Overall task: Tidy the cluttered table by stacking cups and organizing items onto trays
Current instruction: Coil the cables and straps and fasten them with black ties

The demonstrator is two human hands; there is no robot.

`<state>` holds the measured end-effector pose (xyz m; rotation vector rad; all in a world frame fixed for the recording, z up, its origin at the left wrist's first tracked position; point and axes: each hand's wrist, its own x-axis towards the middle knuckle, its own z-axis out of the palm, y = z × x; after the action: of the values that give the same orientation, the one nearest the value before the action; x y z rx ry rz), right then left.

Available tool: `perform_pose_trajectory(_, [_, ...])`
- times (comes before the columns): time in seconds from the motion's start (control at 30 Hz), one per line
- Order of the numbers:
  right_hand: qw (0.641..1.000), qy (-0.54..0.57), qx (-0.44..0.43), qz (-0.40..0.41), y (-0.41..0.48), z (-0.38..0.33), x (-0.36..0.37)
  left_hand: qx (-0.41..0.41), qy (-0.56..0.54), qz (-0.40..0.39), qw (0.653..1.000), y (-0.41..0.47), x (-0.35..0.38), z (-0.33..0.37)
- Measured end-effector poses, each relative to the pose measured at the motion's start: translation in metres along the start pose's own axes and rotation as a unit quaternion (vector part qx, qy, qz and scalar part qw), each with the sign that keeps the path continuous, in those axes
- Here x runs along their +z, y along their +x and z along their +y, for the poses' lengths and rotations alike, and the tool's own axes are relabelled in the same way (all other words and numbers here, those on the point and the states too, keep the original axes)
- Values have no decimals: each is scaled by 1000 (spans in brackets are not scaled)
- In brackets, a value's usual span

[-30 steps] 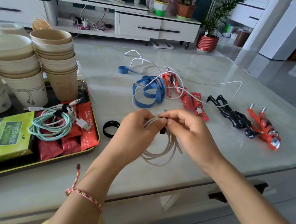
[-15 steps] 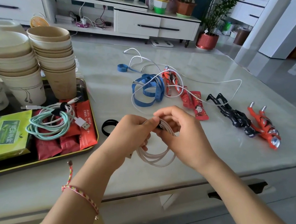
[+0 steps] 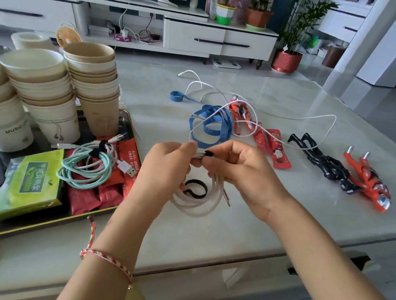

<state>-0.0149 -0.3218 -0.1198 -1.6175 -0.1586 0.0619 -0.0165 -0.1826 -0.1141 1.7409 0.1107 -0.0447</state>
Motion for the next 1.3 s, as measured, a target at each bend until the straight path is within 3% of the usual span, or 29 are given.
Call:
perform_pose_trajectory(0.1, [998, 3, 13, 66, 8, 4, 25, 23, -36, 82, 996, -3, -17, 2])
perform_pose_trajectory(0.23, [989, -19, -68, 130, 23, -1, 71, 52, -151, 158, 974, -5, -46, 3])
perform_pose_trajectory(0.3, [980, -35, -112, 163, 30, -4, 93, 94, -168, 247, 950, -6, -57, -2])
perform_pose_trajectory(0.4, [969, -62, -155, 180, 39, -3, 125, 183, -67, 411, 891, -9, -68, -10])
perform_pose_trajectory(0.47, [967, -99, -165, 169, 45, 1, 146, 227, 35, 466, 854, -8, -74, -12])
perform_pose_trajectory(0.5, [952, -182, -175, 174, 47, 5, 153, 226, 64, 478, 847, -6, -75, -14])
perform_pose_trajectory(0.57, [855, -417, -222, 214, 51, 17, 168, 201, 73, 465, 859, -2, -79, -17])
perform_pose_trajectory(0.6, [815, -478, -232, 231, 51, 20, 171, 190, 67, 447, 872, -1, -79, -19])
perform_pose_trajectory(0.67, [794, -519, -223, 223, 54, 24, 176, 186, 75, 422, 884, 2, -81, -25])
perform_pose_trajectory(0.8, [849, -478, -189, 123, 67, 23, 149, 229, 77, 354, 903, 1, -66, -20])
perform_pose_trajectory(0.9, [871, -435, -165, 160, 73, 22, 106, 236, 25, 233, 943, 1, -45, -13])
perform_pose_trajectory(1.0, [917, -334, -80, 203, 70, 27, 58, 196, 11, 155, 968, 3, -22, -8])
perform_pose_trajectory(1.17, [897, -399, -27, 190, 61, 45, 0, 103, -14, 101, 989, 14, 3, -3])
perform_pose_trajectory(1.3, [831, -532, -60, 152, 63, 60, -24, 13, -77, 82, 994, 20, 20, -4])
